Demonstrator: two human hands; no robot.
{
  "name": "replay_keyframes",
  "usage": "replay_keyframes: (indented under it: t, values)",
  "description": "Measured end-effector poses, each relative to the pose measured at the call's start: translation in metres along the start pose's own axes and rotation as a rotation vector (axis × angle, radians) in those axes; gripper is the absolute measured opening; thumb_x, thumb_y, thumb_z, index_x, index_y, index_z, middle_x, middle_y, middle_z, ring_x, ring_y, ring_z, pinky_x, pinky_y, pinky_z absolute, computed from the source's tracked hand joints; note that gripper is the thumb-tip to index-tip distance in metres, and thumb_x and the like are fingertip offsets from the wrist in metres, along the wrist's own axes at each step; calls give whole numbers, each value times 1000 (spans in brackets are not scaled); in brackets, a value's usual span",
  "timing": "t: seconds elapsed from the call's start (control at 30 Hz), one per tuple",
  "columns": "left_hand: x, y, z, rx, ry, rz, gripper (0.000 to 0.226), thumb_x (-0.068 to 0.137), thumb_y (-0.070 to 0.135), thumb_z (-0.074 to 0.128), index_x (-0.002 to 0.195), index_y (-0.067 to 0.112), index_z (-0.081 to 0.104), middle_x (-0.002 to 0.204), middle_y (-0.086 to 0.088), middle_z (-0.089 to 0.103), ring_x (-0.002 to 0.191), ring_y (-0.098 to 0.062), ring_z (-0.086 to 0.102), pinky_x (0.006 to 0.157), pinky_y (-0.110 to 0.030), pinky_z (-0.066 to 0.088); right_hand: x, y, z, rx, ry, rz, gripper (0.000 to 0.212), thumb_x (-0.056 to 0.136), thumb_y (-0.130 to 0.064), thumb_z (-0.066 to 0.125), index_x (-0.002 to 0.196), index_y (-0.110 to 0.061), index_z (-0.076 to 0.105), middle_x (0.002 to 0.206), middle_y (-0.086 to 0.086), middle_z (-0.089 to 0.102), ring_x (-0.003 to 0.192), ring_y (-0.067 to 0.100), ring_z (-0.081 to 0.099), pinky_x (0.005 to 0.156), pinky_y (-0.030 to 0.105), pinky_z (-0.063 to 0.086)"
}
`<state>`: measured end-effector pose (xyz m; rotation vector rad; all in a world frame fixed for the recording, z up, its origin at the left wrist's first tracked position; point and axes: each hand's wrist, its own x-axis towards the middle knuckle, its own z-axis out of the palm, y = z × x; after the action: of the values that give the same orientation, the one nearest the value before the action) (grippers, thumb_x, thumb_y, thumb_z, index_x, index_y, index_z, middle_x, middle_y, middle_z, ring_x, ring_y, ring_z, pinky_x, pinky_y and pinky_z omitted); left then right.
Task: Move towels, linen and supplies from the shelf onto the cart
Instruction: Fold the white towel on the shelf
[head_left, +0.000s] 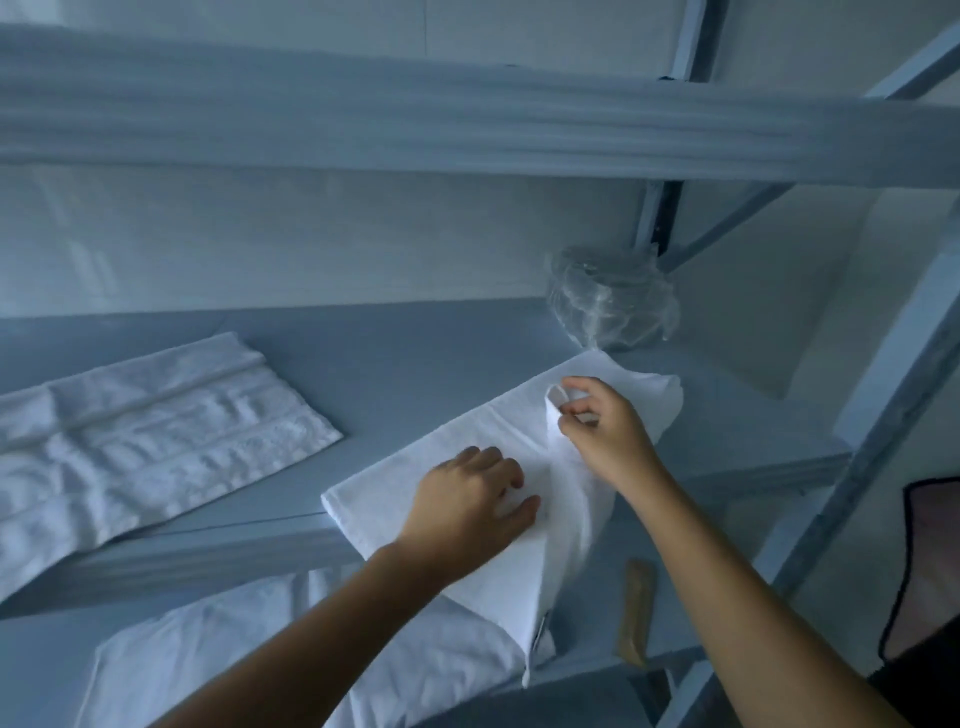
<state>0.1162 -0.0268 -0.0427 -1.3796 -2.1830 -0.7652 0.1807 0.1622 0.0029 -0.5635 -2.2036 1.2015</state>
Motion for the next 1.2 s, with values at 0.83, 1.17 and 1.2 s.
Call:
replay_keyframes:
  t: [0.83,1.17,1.2]
  values:
    - [11,47,-30,-744,198,-670,24,85,4,73,105,12,63,89,0,71,68,-8,65,65,-16,50,-29,16,-17,-316,-341,-532,37,77,-11,74,112,-16,65,120,-3,62,113,16,55,98,25,41]
    - [-62,-21,-87,-718,338,-833,47,100,51,45,81,10,53,66,11,54,62,-9,51,65,-29,44,-6,-46,25,-151,-56,-380,13,93,-30,54,88,-22,45,72,-4,60,68,25,57,61,40,44]
    - [-63,-22,-91,-760,347,-847,42,101,50,47,84,12,53,68,11,55,63,-9,53,67,-28,44,1,-51,34,-201,-57,-388,12,92,-29,54,92,-20,47,77,0,63,73,29,59,63,41,46]
